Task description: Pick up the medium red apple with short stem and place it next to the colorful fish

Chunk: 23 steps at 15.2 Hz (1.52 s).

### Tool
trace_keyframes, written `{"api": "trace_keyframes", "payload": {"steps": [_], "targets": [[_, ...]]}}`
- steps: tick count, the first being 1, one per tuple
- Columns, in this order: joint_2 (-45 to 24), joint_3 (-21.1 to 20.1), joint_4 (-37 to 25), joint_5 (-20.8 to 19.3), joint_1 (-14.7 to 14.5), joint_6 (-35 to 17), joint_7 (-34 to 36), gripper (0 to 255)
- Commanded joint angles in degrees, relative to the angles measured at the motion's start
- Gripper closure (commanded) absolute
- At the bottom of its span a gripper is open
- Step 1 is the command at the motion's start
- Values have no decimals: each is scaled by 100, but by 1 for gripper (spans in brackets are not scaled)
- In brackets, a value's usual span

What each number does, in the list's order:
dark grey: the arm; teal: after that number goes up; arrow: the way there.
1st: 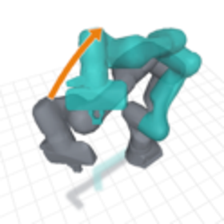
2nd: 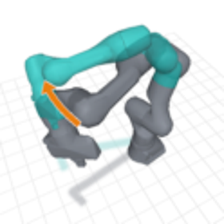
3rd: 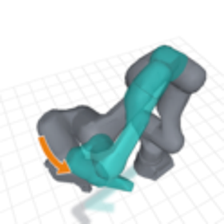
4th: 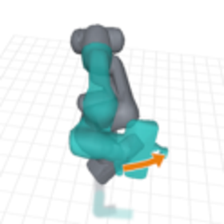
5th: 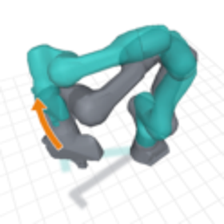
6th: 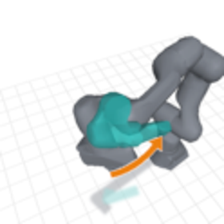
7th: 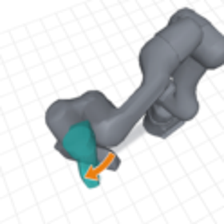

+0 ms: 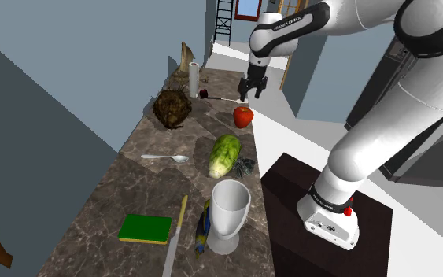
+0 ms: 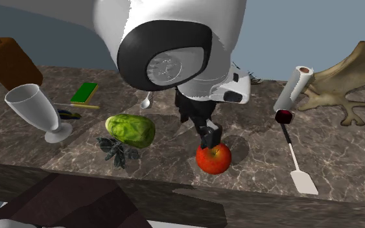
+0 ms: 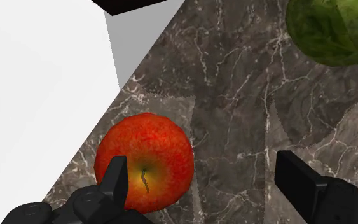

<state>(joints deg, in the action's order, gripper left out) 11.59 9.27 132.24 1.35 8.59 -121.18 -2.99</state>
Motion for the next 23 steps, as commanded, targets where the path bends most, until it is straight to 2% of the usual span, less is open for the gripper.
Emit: {"api": "trace_keyframes", "payload": {"steps": [1,5,12,20,21,23], "targets": [[-405,101,-232,39,60,-190,-90,0],[-1014,249,-616,144,171,-430,-259,0],[-1337,240,-362,254,163,-998,-335,0],[-1337,239,-362,253,164,-998,-335,0],[-1337,239,-362,253,164,-998,-335,255],[-1337,239,-362,253,164,-998,-335,255]]}}
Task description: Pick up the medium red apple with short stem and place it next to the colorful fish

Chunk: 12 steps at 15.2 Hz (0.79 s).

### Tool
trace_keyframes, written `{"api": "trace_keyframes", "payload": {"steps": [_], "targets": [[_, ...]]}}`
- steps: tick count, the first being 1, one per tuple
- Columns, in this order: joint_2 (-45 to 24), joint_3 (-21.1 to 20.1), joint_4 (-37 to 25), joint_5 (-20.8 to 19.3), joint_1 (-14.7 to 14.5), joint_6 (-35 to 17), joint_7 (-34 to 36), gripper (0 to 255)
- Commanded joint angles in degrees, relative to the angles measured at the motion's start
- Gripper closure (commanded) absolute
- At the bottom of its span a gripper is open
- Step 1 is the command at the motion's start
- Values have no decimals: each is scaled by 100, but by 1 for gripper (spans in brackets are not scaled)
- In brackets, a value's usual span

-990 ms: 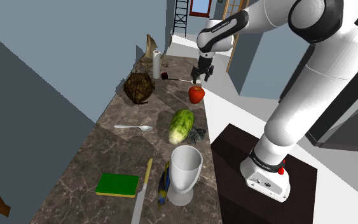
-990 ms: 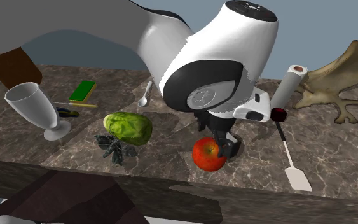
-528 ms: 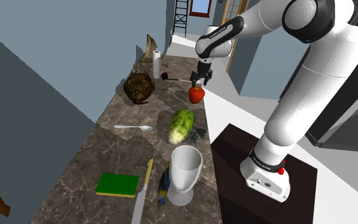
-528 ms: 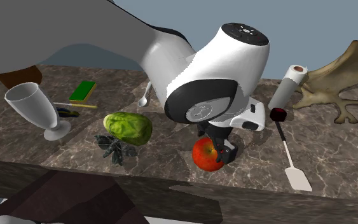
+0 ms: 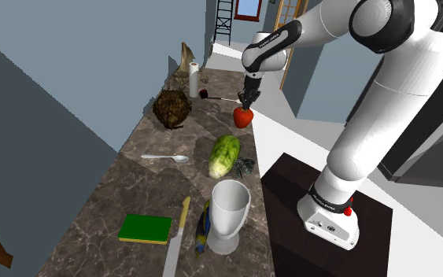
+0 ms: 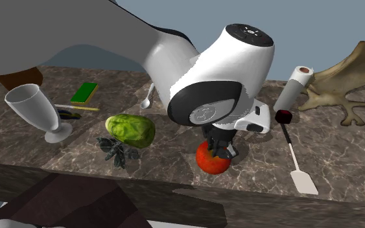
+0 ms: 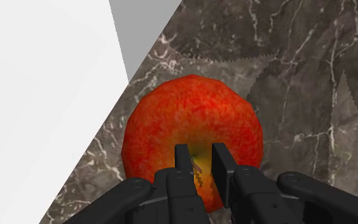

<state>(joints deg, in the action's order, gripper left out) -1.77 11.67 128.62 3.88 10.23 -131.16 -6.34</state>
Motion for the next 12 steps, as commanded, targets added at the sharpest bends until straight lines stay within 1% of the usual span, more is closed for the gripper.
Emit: {"api": "trace_keyframes", "payload": {"steps": [1,7,12], "targets": [[0,0,0,0,0,0,0,255],[0,0,0,0,0,-1,0,255],[214,1,-168,-75,-2,375,65,255]]}}
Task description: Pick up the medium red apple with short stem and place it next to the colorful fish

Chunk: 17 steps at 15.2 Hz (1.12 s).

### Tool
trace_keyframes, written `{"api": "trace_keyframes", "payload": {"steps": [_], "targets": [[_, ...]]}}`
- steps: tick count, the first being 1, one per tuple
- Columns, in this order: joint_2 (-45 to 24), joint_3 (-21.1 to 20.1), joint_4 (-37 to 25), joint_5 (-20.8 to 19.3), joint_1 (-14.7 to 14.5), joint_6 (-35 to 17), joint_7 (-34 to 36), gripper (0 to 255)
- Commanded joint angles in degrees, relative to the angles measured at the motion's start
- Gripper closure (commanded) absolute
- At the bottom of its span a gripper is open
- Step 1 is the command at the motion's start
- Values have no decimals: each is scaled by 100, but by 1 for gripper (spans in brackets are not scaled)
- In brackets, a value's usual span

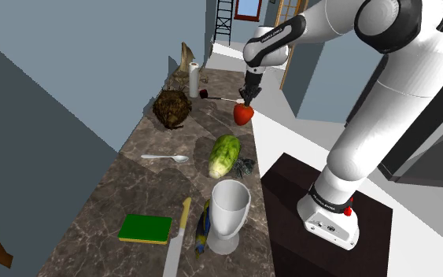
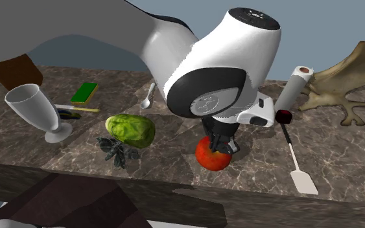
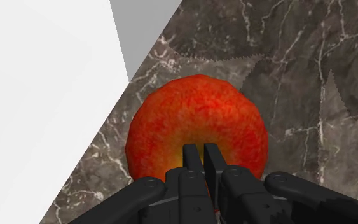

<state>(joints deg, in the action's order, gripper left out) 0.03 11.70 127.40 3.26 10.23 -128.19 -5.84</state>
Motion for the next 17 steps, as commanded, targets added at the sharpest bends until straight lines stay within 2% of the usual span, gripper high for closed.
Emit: {"api": "trace_keyframes", "payload": {"steps": [1,17], "targets": [[73,-2,-83,-25,-2,153,26,255],[534,-21,-846,-162,-5,1365,163,255]]}}
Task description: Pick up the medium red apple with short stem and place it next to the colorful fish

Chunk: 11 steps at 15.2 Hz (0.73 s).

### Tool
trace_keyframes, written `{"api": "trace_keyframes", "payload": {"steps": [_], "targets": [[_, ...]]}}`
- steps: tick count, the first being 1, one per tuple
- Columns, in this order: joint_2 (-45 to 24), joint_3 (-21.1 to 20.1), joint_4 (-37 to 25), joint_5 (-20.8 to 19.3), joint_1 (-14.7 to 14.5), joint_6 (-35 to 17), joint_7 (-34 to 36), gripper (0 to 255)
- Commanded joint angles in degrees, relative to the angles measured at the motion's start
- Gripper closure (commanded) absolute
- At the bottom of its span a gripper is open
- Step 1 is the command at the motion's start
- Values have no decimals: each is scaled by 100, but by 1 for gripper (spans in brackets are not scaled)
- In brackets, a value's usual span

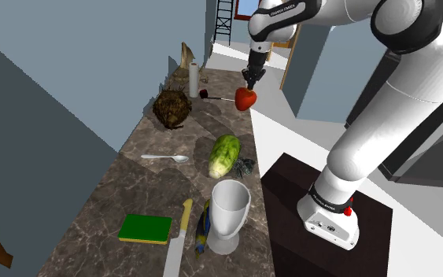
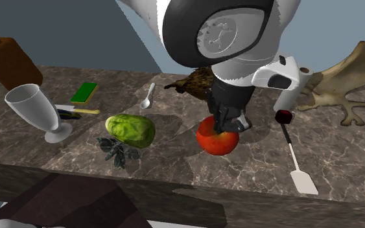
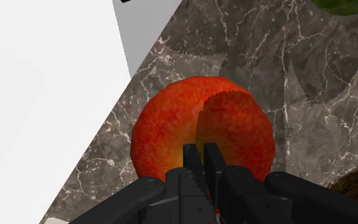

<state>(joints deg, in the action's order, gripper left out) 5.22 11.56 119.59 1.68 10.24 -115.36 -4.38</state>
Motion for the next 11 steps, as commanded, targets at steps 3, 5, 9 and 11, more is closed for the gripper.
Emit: {"api": "trace_keyframes", "payload": {"steps": [3,5,9,11], "targets": [[66,-12,-244,-17,-7,309,34,255],[94,-14,-368,-25,-8,462,44,255],[135,-19,-633,-35,-9,766,62,255],[148,-21,-773,-39,-10,919,70,255]]}}
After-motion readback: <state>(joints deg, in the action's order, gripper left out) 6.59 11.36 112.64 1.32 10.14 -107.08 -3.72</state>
